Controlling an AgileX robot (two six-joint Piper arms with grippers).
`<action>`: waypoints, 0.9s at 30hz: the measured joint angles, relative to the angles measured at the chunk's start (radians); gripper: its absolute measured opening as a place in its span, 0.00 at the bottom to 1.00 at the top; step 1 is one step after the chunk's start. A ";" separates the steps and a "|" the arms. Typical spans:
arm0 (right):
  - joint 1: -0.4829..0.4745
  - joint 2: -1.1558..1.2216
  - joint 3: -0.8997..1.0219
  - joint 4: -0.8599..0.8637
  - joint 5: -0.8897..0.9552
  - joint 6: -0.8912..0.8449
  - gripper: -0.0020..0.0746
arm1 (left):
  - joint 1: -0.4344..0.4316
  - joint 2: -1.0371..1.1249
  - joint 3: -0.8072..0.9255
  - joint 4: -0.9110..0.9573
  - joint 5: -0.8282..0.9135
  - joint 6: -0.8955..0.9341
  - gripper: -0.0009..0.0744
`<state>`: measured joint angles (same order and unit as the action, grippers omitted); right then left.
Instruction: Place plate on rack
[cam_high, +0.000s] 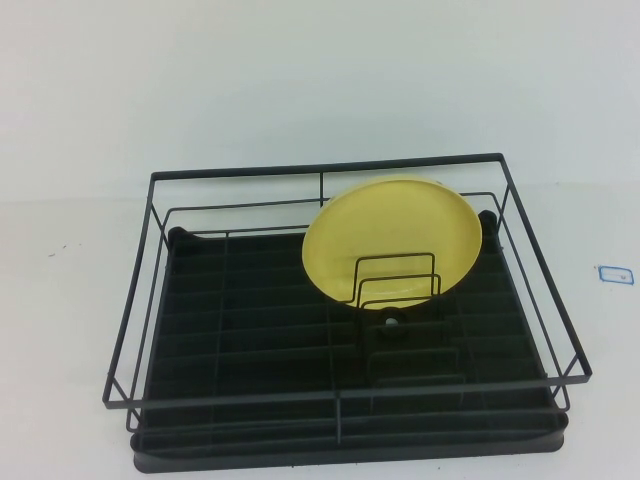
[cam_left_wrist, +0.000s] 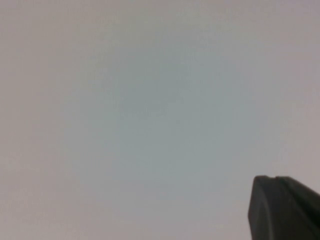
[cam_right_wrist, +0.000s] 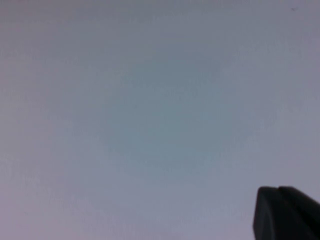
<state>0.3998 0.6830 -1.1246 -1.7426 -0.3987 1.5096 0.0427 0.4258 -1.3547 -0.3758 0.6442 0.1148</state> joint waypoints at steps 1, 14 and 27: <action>0.000 -0.008 0.000 0.003 -0.018 0.018 0.03 | 0.000 -0.009 0.025 0.075 -0.028 -0.058 0.01; 0.000 0.056 0.168 -0.005 0.352 -0.085 0.02 | 0.000 0.055 0.602 0.832 -0.091 -0.702 0.01; 0.000 -0.085 0.670 -0.005 0.275 0.023 0.02 | -0.001 0.051 0.791 0.459 -0.171 -0.335 0.01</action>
<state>0.3998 0.5976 -0.4544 -1.7476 -0.1232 1.5323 0.0420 0.4768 -0.5641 0.0835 0.4733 -0.2200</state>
